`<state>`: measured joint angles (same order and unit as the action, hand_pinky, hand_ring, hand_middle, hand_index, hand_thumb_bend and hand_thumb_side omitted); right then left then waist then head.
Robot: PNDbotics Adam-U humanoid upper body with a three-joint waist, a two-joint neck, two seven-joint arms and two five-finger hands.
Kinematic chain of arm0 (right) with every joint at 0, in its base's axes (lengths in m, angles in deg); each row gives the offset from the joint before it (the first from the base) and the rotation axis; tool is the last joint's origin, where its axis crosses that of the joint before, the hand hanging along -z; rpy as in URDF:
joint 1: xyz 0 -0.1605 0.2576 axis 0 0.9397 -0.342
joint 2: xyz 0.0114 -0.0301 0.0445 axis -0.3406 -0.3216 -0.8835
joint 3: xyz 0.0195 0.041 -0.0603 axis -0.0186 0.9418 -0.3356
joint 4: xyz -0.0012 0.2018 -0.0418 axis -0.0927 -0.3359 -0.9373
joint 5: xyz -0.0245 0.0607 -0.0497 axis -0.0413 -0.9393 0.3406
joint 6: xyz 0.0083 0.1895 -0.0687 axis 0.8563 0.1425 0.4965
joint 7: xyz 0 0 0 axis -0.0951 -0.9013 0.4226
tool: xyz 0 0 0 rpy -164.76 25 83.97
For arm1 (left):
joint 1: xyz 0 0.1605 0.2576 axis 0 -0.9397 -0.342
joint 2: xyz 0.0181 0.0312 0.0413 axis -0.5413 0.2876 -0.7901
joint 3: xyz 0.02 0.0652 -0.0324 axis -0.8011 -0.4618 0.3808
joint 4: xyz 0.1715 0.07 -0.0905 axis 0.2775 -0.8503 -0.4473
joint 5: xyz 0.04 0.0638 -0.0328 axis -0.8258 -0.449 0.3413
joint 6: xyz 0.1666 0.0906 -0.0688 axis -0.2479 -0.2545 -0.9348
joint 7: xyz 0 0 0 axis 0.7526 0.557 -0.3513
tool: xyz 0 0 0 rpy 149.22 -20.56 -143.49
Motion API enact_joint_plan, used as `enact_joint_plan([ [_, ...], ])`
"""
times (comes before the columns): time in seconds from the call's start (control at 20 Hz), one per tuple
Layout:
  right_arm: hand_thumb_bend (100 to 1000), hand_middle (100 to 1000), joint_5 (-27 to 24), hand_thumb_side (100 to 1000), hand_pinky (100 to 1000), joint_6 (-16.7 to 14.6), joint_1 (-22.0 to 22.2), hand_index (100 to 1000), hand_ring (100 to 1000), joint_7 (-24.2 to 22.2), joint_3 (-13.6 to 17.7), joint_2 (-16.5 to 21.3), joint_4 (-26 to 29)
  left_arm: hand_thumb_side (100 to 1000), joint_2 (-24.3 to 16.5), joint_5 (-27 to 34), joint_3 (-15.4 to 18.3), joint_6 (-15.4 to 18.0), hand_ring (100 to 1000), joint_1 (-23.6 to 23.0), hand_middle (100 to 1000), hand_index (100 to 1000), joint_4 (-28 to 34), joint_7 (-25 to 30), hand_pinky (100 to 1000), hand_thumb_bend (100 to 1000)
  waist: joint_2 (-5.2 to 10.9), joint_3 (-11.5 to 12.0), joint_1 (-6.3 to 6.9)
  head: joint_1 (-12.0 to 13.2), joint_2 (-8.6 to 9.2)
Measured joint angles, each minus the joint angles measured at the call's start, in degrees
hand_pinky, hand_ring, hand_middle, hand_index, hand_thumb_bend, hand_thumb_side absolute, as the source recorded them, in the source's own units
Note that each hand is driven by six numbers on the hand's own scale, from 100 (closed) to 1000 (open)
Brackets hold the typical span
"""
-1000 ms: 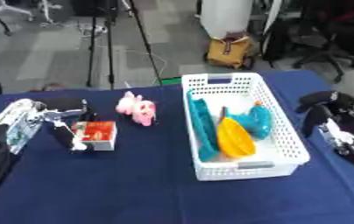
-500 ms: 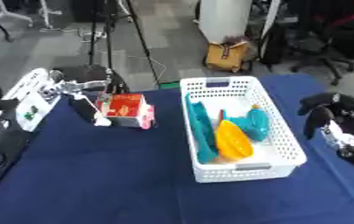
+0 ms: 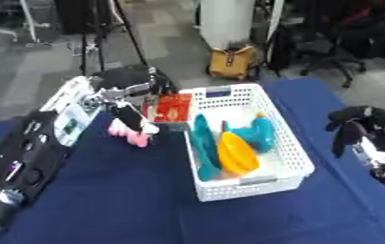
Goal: Pick up objects on the table and place them in the box.
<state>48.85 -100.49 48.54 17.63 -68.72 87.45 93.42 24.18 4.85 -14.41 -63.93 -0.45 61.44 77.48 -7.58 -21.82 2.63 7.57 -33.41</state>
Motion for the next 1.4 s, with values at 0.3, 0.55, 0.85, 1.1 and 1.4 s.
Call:
enact_joint_plan([
  [0.3,100,560,-0.32,528,336,0.41,-0.57,727,408,-0.45,-0.27,-0.30,0.45,100,1.56,0.53,-1.97,-4.02,518,-0.01,446,780,2.72,-6.14,616,312,-0.32,-1.57,0.76,0.21,0.70],
  [0.55,100,560,-0.33,528,336,0.58,-0.62,728,407,-0.63,-0.36,-0.44,0.52,100,1.81,-3.50,-4.00,-2.68,557,-0.62,486,781,2.73,-11.35,692,431,-0.71,-1.83,1.02,0.00,0.73],
  [0.85,100,560,-0.33,528,336,0.61,-0.62,728,407,-0.68,-0.36,-0.44,0.52,154,1.99,-9.84,-6.33,-0.79,593,-1.56,539,800,-0.89,-17.80,759,528,-1.01,-1.83,1.06,-0.32,1.02],
  [1.1,100,560,-0.33,527,335,0.48,-0.62,728,406,-0.76,-0.35,-0.44,0.52,510,2.07,-14.93,-7.57,0.14,698,-2.52,677,827,-4.26,-21.55,818,660,-1.40,-1.86,0.94,-0.56,1.23],
  [1.4,100,560,-0.33,528,335,0.26,-0.62,728,405,-0.70,-0.32,-0.44,0.52,832,3.58,-20.92,-6.58,1.91,819,-3.08,828,868,-6.32,-24.60,802,602,-1.44,-1.77,0.71,-0.65,1.23],
])
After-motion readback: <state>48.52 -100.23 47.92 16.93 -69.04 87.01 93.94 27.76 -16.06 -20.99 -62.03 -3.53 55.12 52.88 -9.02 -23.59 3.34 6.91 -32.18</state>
